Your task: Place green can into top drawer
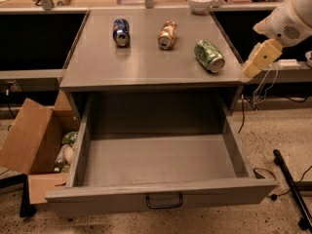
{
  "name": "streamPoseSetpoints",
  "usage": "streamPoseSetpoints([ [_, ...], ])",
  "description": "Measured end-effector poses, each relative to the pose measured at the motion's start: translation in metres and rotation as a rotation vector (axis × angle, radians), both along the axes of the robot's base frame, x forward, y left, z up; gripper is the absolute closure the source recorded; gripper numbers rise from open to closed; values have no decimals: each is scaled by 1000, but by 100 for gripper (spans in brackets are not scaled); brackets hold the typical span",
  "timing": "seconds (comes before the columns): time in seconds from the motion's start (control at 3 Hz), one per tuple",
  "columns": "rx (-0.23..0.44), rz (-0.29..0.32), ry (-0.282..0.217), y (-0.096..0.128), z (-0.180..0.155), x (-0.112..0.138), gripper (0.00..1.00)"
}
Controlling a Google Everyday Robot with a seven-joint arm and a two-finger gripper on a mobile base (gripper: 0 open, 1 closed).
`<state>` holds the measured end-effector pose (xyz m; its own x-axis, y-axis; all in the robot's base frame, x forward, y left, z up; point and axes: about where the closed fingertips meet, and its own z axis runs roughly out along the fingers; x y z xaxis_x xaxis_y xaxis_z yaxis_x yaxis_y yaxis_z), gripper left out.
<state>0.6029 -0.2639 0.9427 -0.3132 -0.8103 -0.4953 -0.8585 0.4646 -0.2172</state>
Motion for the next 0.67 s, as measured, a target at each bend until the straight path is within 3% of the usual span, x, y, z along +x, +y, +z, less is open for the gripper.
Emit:
streamPoseSetpoints([
  [0.33, -44, -28, 37, 9, -14, 28, 0],
  [0.67, -43, -31, 37, 9, -14, 31, 0],
])
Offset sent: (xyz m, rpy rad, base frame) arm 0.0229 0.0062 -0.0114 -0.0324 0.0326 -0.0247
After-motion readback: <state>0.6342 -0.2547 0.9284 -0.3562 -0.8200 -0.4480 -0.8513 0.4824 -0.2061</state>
